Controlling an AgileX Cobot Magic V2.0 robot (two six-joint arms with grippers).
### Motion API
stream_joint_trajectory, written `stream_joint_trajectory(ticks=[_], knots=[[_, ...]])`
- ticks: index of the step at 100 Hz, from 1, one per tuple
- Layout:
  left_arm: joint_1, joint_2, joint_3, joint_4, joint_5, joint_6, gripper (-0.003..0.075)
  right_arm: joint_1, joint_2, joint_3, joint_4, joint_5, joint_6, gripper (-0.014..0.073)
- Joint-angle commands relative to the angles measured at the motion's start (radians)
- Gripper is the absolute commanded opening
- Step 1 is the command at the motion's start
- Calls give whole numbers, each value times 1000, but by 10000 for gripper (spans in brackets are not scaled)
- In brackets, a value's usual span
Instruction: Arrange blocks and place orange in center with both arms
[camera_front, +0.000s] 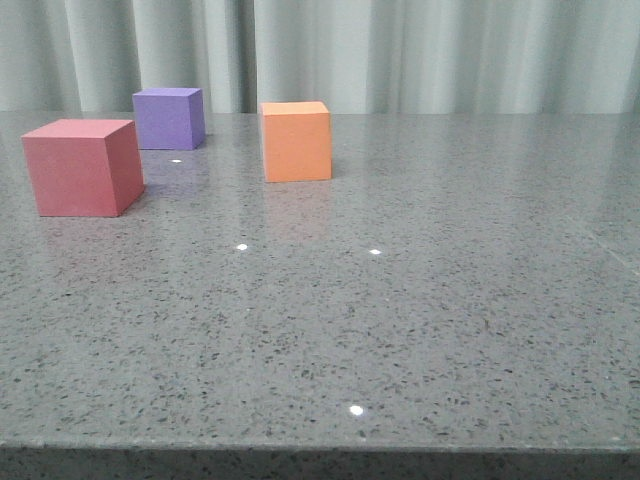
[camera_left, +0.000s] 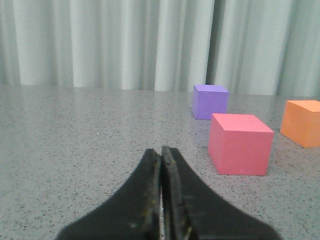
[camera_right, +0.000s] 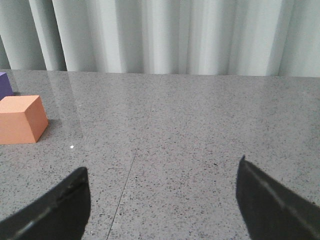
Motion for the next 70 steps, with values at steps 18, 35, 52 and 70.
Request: stream_joint_trajectory(ticks=[18, 35, 52, 70], knots=[[2, -38, 43, -7, -86, -2, -20, -5, 12, -20, -24, -64, -3, 260], [2, -38, 43, 16, -89, -2, -20, -5, 12, -20, -24, -65, -3, -60], [2, -38, 43, 16, -89, -2, -20, -5, 12, -20, -24, -65, -3, -69], [2, -38, 43, 16, -89, -2, -20, -5, 12, -20, -24, -65, -3, -69]])
